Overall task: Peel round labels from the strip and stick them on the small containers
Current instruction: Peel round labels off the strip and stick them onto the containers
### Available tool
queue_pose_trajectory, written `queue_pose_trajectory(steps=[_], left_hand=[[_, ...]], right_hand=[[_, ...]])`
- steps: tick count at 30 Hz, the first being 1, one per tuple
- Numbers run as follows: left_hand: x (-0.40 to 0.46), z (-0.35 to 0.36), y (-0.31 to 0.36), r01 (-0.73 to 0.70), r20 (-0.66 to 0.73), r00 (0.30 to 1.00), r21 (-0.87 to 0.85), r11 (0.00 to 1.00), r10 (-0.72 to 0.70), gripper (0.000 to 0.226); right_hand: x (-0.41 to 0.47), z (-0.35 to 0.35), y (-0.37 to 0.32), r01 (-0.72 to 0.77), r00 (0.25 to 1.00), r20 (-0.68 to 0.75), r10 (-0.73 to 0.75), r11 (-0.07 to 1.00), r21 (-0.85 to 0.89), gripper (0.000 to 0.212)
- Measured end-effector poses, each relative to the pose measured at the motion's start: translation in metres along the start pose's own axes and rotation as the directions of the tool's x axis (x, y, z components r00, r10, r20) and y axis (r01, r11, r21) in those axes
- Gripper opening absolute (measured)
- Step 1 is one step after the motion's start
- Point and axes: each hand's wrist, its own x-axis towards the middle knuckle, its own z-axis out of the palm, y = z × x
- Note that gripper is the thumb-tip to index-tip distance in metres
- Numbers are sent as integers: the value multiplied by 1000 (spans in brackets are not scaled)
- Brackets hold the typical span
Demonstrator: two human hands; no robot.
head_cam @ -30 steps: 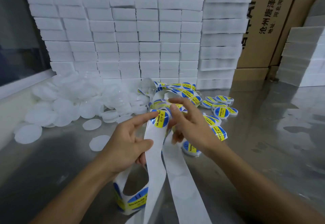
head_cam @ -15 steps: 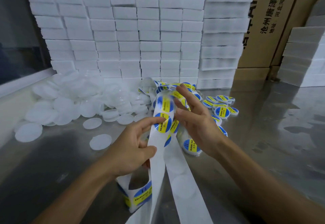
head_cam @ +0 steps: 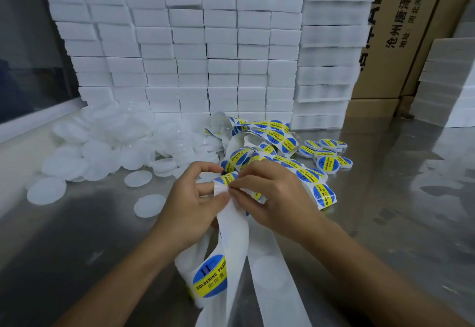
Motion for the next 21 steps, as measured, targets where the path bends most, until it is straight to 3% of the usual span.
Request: queue_pose_trajectory(steps=[6,16,21], left_hand=[[-1,-1,-6,-194,14,980,231,953,197,42],[-2,-3,-6,-256,97,967,334,907,237,49],[-5,-1,-1,-261,124,965,326,909,232,48]], right_hand=[[2,0,-3,44,998,48,-38,992,-116,9],[5,-2,-9,82,990,135,-50,967,-240,13],[5,-3,-13,-30,991,126,52,985,-172,8]])
